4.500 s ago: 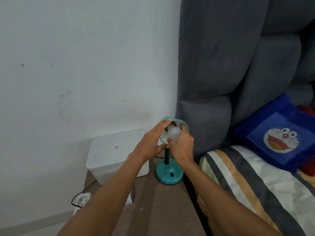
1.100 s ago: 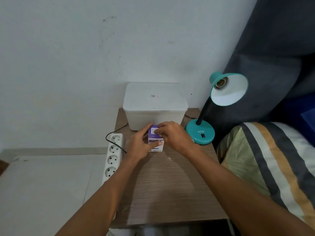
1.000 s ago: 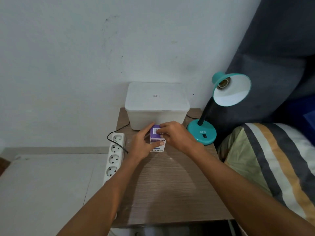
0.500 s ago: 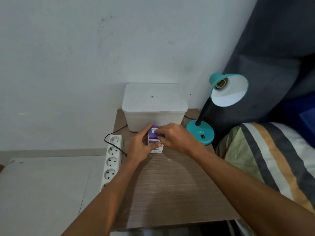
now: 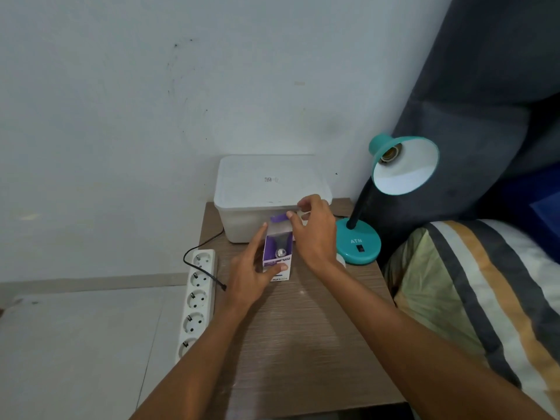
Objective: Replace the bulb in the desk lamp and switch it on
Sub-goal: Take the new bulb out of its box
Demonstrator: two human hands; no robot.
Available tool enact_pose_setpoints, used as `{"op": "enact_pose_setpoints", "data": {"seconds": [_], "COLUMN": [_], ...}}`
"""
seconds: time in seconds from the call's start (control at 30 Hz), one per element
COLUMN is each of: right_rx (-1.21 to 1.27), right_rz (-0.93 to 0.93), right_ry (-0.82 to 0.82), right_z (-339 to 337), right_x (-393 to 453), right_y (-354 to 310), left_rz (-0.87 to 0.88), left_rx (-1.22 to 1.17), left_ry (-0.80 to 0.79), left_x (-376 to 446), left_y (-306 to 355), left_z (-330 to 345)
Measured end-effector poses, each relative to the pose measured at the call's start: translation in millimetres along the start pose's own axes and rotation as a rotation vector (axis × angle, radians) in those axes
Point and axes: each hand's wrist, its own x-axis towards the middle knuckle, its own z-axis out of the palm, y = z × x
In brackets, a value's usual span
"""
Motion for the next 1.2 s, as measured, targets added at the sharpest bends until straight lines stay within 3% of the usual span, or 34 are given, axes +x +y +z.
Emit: {"op": "enact_pose_setpoints", "data": {"seconds": [0.13, 0.27, 0.43, 0.7, 1.2], "right_rx": [-0.002, -0.139, -0.269, -0.496, -0.523], "right_rz": [0.015, -0.151, -0.265, -0.332, -0.232], "right_ry": [-0.075, -0.157, -0.471, -0.705, -0.673], "right_z": [-5, -11, -15, -11, 7], "right_x": [2, -5, -12, 0, -4], "right_y": [-2, 4, 7, -10, -19], "left_rz": [0.049, 0.003, -0.019, -0.037, -0.032], "left_rx": [0.082, 0.016, 0.022, 0.0, 0.01], "left_ry": [-0.022, -0.031, -0.054, -0.064, -0.065], "left_x": [1, 3, 6, 9, 8], "left_y": [-3, -4, -5, -6, -9], "left_z": [0, -1, -3, -2, -2]}}
